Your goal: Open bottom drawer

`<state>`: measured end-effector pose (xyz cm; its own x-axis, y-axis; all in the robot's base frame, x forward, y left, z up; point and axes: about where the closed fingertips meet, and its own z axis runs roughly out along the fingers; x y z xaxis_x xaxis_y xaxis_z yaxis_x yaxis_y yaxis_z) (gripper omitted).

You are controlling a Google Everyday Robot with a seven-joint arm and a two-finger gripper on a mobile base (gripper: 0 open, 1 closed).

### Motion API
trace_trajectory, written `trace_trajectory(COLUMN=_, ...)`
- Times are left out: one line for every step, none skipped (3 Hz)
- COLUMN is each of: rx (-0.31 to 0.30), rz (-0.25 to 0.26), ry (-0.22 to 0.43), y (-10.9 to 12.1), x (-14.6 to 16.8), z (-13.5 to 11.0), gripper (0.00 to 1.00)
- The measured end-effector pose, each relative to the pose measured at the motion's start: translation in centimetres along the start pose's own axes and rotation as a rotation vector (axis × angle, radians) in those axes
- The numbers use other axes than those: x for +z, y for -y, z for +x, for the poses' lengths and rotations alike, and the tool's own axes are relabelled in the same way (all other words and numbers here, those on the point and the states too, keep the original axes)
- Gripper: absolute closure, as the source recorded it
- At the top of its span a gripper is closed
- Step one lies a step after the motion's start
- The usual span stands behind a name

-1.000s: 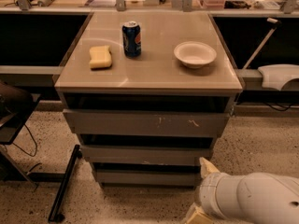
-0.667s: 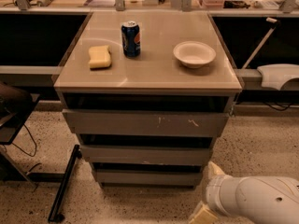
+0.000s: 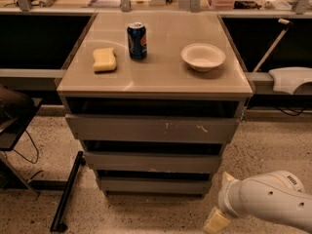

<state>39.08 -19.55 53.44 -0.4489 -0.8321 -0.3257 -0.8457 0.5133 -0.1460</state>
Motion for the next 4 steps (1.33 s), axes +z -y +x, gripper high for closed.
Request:
trace_trajectory(rx=-0.001, rz=0.003, ry=0.003, y=0.0, x=-0.2, z=-0.1, gripper=0.00)
trace_trajectory(rx=0.026, rz=-0.019, ry=0.026, y=0.1, x=0.9, z=1.4, gripper=0.00)
trace_trajectory(rx=0.178, rz=-0.106, ry=0.063, y=0.7, x=2.9, z=6.6, gripper=0.00)
trace_trajectory(rx=0.205, rz=-0.218, ry=0.010, y=1.2, x=5.4, z=15.9, gripper=0.00)
